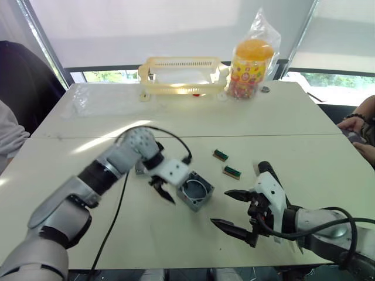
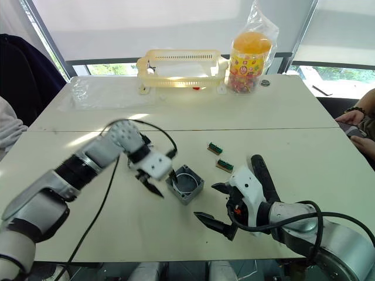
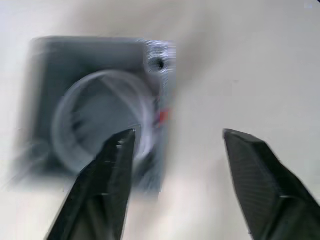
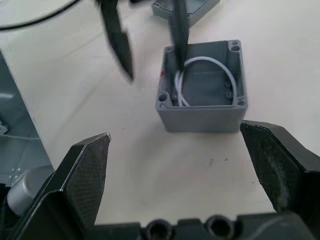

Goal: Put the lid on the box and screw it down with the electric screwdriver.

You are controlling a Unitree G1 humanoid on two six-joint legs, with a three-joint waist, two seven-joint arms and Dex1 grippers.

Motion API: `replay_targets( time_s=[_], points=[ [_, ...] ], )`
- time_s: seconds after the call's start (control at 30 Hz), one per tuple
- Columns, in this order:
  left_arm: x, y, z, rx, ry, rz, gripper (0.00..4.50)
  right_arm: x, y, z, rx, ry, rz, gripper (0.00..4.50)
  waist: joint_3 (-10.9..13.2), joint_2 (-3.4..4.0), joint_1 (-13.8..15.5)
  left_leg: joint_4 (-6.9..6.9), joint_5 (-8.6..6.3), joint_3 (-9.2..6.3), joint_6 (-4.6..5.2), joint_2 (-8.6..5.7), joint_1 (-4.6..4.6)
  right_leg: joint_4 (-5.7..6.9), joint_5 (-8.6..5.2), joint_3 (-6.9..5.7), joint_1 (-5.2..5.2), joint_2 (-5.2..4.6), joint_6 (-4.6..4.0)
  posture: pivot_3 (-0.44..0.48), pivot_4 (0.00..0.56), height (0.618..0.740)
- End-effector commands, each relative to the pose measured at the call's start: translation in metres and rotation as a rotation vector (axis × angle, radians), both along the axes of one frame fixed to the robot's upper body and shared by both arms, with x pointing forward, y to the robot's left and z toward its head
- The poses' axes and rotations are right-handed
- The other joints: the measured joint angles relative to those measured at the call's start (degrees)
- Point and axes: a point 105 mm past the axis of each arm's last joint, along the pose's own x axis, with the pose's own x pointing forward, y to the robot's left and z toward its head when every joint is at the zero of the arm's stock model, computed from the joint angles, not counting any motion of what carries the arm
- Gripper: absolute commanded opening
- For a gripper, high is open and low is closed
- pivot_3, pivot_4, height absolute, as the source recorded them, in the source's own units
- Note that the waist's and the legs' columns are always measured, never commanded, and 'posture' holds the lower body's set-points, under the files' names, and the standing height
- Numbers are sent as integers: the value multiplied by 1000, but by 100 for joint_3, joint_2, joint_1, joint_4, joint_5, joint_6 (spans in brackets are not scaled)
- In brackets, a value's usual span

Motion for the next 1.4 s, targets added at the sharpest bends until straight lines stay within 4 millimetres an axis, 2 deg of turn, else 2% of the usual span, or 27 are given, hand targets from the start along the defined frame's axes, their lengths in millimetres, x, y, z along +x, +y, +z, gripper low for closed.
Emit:
replay_targets(
  time_s=[0.03,0.13,0.23,0.3,0.37,0.43,0.57,0.73,0.9,1.03,1.4],
  points=[
    [10,13,54,-157,-55,183,2899,5,-5,17,27,-39,22,4500,0,1,-3,0,0,0,0,0,1,0,0,0,1,0,0,0,150,740],
    [29,42,80,-347,21,528,2899,13,-7,41,106,-59,62,4500,1,5,-39,-2,-2,2,4,0,6,1,-1,1,3,0,2,0,150,740],
    [50,70,83,-453,103,918,2899,18,-4,59,148,-69,115,4500,1,5,-39,-2,-3,-4,5,3,7,8,-2,-3,2,4,4,0,150,740],
    [64,90,76,-515,173,1245,2899,22,0,66,138,-78,167,4500,2,5,-34,0,-3,-7,5,3,7,12,-4,-5,1,4,6,0,150,740],
    [69,102,67,-532,223,1458,2899,24,4,70,123,-80,205,4500,2,3,-8,3,-3,-9,6,1,7,16,-5,-6,2,3,8,0,150,740],
    [67,108,59,-516,226,1571,2899,23,7,72,112,-79,233,4500,5,-2,-1,6,-3,-13,6,-1,3,17,-6,-12,1,2,10,0,150,740],
    [65,118,29,-501,270,1828,2899,24,11,71,68,-77,291,4500,5,-2,-2,5,-3,-10,5,-4,2,28,-5,-10,-7,-4,10,0,150,740],
    [64,118,2,-488,288,1919,2899,27,13,59,41,-68,301,4500,4,-3,1,4,-2,-11,3,-4,3,44,-5,-10,-19,-4,9,0,150,740],
    [63,111,-14,-460,317,1945,2899,27,15,53,42,-68,301,4500,4,-3,23,4,-1,-10,0,-8,2,46,-4,-9,-20,-10,8,0,150,740],
    [63,106,-21,-435,330,1949,2899,28,15,52,44,-72,291,4500,4,-3,27,4,-1,-10,-1,-10,2,46,-4,-9,-19,-13,8,0,150,740],
    [61,108,-56,-316,402,2020,2899,30,16,53,59,-91,250,4500,-2,4,23,4,-1,-7,-1,-15,5,46,-4,-9,-17,-19,8,0,150,740]
  ],
)
